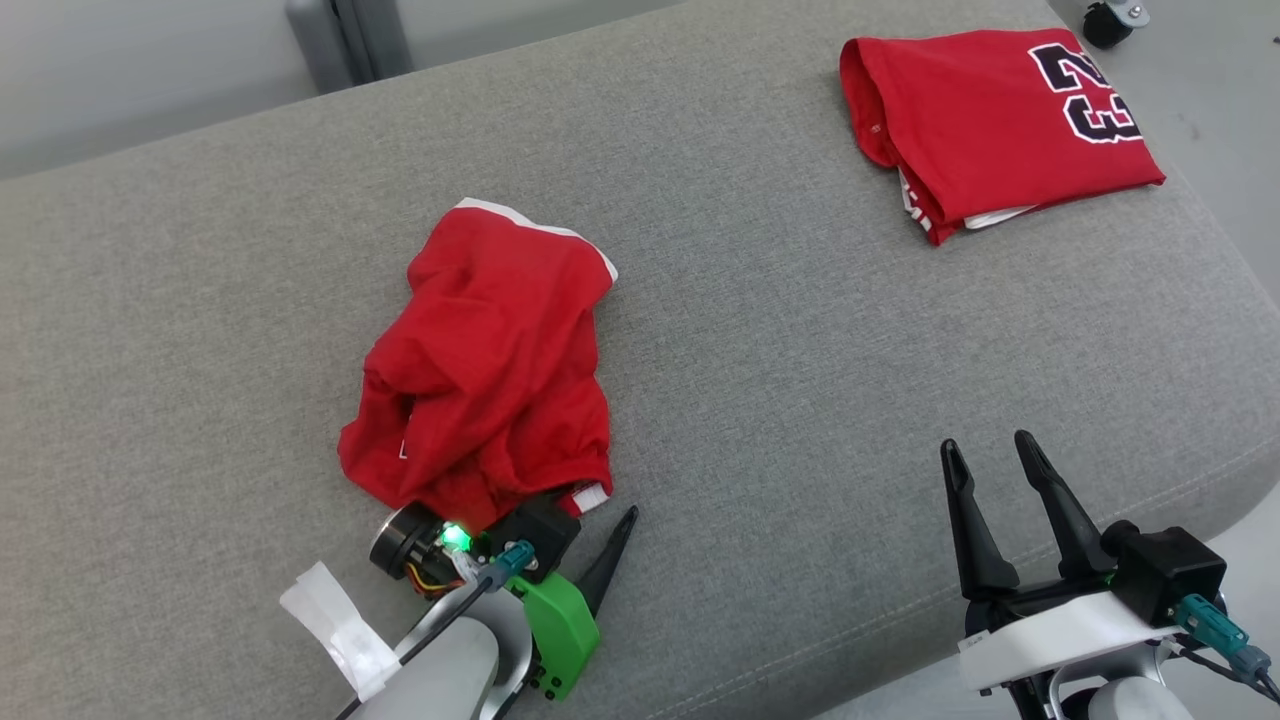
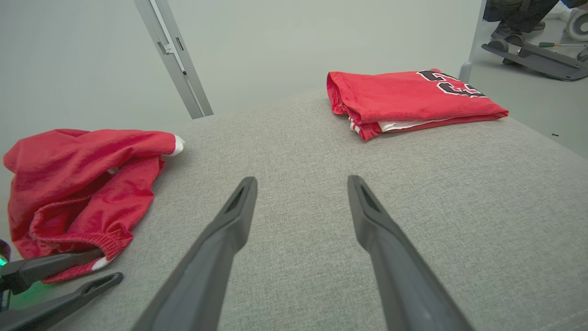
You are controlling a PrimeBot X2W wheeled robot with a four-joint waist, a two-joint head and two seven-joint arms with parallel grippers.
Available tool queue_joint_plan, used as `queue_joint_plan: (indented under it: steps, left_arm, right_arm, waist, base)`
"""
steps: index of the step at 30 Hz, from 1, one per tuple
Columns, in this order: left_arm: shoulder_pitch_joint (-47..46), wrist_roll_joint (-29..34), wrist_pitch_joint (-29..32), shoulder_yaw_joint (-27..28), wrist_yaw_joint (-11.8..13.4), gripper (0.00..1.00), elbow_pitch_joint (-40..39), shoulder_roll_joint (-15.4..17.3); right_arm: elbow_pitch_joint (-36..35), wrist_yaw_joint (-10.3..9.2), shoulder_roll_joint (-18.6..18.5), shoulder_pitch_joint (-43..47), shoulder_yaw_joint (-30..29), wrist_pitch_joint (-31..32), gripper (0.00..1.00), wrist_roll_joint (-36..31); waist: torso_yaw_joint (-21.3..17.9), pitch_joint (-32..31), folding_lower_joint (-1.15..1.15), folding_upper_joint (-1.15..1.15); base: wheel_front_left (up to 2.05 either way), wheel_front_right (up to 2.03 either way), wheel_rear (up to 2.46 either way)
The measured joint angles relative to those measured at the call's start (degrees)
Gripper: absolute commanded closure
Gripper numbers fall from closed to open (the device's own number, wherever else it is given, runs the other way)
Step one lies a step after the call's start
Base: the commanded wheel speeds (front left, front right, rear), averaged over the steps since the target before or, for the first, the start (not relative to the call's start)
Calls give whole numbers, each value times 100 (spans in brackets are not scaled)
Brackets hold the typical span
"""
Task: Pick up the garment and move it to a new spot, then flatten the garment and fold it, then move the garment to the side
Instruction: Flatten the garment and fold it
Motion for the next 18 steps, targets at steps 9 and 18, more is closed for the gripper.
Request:
queue_joint_plan:
  steps: [9,18]
  left_arm:
    - [-45,-79,13,93,0,100,-441,-22]
    - [-542,-1536,130,-444,-1,100,-1970,234]
  right_arm:
    - [58,0,23,-46,-1,0,0,14]
    - [171,0,57,123,133,0,0,66]
  waist:
    - [-87,-18,0,0]
    - [-3,-546,0,0]
  base:
    - [0,0,0]
    - [0,0,0]
